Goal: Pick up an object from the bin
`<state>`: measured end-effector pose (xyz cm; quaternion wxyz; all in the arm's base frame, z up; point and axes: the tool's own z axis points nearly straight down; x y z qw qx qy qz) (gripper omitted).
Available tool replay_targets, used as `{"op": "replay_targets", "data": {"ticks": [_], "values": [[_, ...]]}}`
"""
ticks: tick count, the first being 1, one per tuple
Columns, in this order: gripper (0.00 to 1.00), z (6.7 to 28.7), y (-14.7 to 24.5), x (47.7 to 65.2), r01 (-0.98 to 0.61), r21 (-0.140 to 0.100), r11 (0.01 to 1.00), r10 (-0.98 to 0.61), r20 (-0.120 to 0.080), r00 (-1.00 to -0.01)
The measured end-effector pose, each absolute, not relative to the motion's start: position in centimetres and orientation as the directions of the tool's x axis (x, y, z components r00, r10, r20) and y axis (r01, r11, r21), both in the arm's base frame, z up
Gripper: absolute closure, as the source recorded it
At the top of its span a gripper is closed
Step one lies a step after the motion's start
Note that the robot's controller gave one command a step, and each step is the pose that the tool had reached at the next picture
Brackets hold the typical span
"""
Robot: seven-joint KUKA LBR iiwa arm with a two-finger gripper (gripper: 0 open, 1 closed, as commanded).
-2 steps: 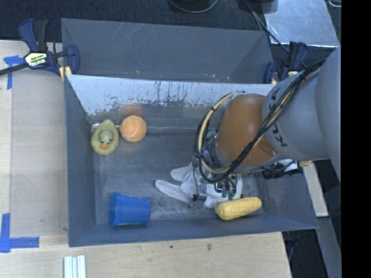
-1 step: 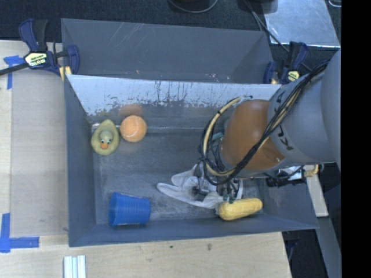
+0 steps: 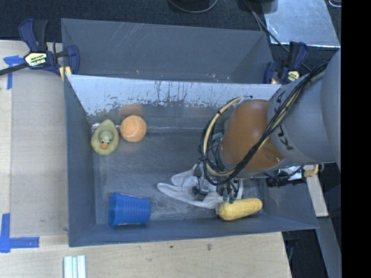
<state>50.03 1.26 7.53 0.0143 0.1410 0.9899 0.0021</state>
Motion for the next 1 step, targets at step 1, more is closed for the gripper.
{"op": "replay_targets", "data": {"ticks": [1], "values": [[1.0, 7.94, 1.25, 49.91, 0.279, 0.007, 0.96, 0.279, -0.026, -0.96]]}}
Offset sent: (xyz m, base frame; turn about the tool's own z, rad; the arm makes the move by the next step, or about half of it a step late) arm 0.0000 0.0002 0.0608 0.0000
